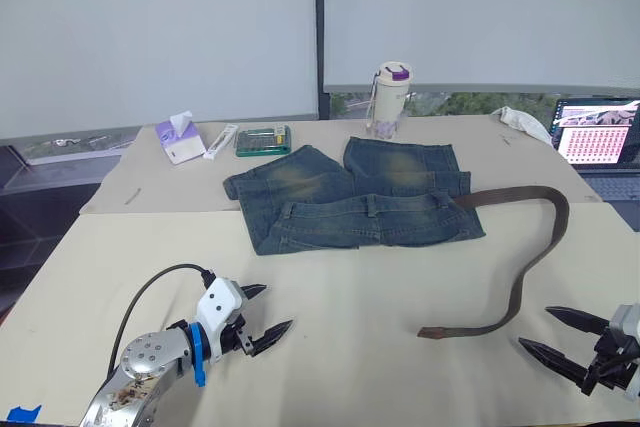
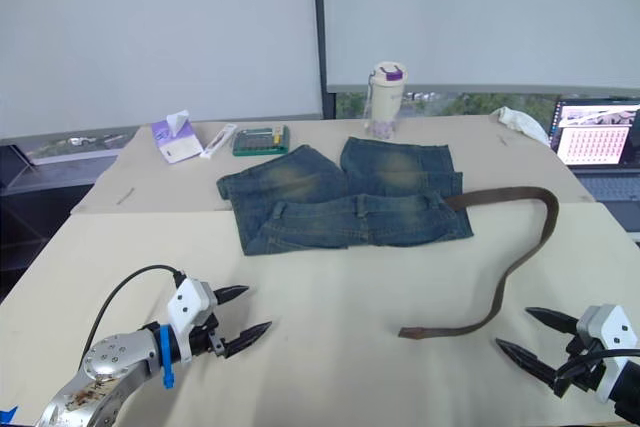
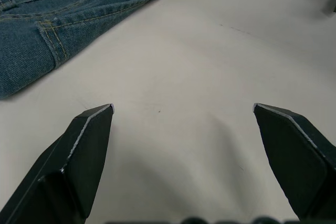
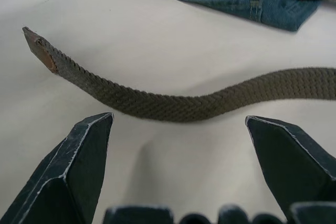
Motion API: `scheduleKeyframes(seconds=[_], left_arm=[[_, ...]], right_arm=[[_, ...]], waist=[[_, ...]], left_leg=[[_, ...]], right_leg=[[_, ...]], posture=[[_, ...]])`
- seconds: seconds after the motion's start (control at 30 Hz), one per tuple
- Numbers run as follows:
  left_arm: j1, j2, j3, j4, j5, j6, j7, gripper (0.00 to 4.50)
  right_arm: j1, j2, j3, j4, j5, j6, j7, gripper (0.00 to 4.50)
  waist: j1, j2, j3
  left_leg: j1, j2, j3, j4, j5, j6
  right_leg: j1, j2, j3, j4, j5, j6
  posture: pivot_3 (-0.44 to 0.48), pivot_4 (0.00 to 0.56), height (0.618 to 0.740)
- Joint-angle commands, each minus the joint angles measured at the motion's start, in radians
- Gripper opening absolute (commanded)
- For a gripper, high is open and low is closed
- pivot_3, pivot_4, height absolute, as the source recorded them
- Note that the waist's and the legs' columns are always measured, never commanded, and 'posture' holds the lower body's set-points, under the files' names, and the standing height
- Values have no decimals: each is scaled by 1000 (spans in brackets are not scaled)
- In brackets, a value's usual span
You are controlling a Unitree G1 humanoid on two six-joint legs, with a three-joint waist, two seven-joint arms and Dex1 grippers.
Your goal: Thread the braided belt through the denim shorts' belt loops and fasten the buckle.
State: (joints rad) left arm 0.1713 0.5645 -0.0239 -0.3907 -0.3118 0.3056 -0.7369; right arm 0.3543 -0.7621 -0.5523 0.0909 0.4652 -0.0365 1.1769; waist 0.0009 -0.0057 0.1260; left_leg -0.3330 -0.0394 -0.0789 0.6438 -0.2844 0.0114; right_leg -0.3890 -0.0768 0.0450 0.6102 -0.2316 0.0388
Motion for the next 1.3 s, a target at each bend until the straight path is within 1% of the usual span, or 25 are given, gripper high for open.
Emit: scheduleKeyframes(seconds=[0.03, 0.1, 0.4, 0.47, 0.53, 0.63, 0.7, 0.77, 0.83, 0.87, 0.93, 1.0, 1.07, 1.13, 1.23, 1.3], left_arm=[[0, 24, 7, -34, -10, -1, -24, 4500], [-1, 28, 22, -28, -29, -5, -39, 4500], [10, 40, 45, -40, -38, -12, -50, 4500], [-6, 43, 55, -47, -56, -11, -61, 4500], [-27, 51, 65, -50, -79, -9, -81, 4500], [-75, 62, 78, -43, -109, 5, -106, 4500], [-115, 73, 84, -33, -128, 22, -118, 4500], [-169, 95, 97, -28, -166, 55, -144, 4500], [-206, 113, 99, -26, -190, 81, -166, 4500], [-220, 121, 98, -27, -198, 90, -175, 4500], [-248, 137, 97, -36, -206, 103, -188, 4500], [-268, 146, 97, -43, -204, 101, -191, 4500], [-279, 152, 101, -52, -205, 107, -185, 4500], [-281, 160, 111, -68, -217, 122, -181, 4500], [-264, 179, 135, -102, -226, 135, -174, 4500], [-257, 181, 139, -113, -224, 139, -166, 4500]], right_arm=[[-20, -11, -6, 2, 7, -24, 6, 4463], [-32, -7, -6, -1, 11, -19, -2, 4463], [-54, -10, -11, -26, 26, -6, -4, 4463], [-109, -13, -2, -87, 71, 74, -47, 4463], [-170, -21, 33, -134, 78, 140, -87, 4463], [-274, -48, 135, -151, 17, 211, -128, 4463], [-372, -55, 224, -132, -29, 245, -150, 4463], [-556, -31, 372, -41, -119, 284, -165, 4463], [-702, -5, 486, 77, -213, 263, -166, 4463], [-760, 7, 530, 142, -258, 239, -164, 4463], [-892, 43, 625, 328, -356, 191, -165, 4463], [-1012, 83, 681, 528, -434, 123, -200, 4463], [-1121, 120, 706, 716, -482, 71, -232, 4463], [-1195, 137, 735, 846, -522, 36, -221, 4463], [-1271, 150, 765, 967, -559, 20, -172, 3701], [-1299, 154, 763, 1012, -569, 5, -161, 3040]], waist=[[0, 0, 0], [-1, 0, 0], [-1, 1, 0], [-4, 1, 1], [-11, 2, 1], [-13, 2, 1], [-13, 2, 1], [-16, 2, 2], [-23, -1, 4], [-22, 1, 3], [-20, -1, 3], [-14, -1, 3], [-11, 0, 3], [-14, -1, 3], [-15, -1, 3], [-16, -1, 3]], left_leg=[[0, 0, 0, 0, 0, 0], [0, 0, 0, 0, 0, 0], [0, 0, 0, 0, 0, 0], [0, 0, 0, 0, 0, 0], [0, 1, -1, 0, 0, 0], [0, 1, -1, 0, 0, 0], [0, 1, -1, 0, 0, -1], [0, 0, -1, 0, 0, -1], [2, 1, 0, 0, 0, -1], [2, 1, 1, 0, 0, -1], [6, 1, 1, 0, 0, -1], [5, 0, 0, -1, 0, -1], [2, -1, 0, -1, 0, -2], [-2, -1, -1, -1, 1, -3], [-2, 0, -2, 0, 1, -3], [-1, 0, -2, -1, 1, -3]], right_leg=[[0, 0, 0, 0, 0, 0], [0, 0, 0, 0, 0, 0], [0, 0, 0, 0, -1, 0], [0, 0, 0, 0, -1, 1], [0, 0, 0, 0, -1, 1], [0, 1, -1, 1, 0, -1], [-1, 1, -1, 0, 0, -1], [0, 1, -1, 1, 0, -1], [-1, 1, -1, 1, 0, -2], [-1, 2, -1, 1, 0, -2], [-2, 3, -4, 1, 1, -2], [-3, 2, -4, 0, 1, -3], [-6, 0, -3, 0, 1, -3], [-11, -1, -2, 0, 2, -4], [-11, 0, -1, 0, 3, -5], [-11, 0, -1, 0, 3, -5]], posture=[[0, 150, 740], [0, 150, 740], [0, 150, 740], [0, 150, 740], [0, 150, 740], [0, 150, 740], [0, 150, 740], [0, 150, 740], [0, 150, 740], [0, 150, 740], [0, 150, 740], [0, 150, 740], [0, 150, 740], [0, 150, 740], [0, 150, 740], [0, 150, 740]])
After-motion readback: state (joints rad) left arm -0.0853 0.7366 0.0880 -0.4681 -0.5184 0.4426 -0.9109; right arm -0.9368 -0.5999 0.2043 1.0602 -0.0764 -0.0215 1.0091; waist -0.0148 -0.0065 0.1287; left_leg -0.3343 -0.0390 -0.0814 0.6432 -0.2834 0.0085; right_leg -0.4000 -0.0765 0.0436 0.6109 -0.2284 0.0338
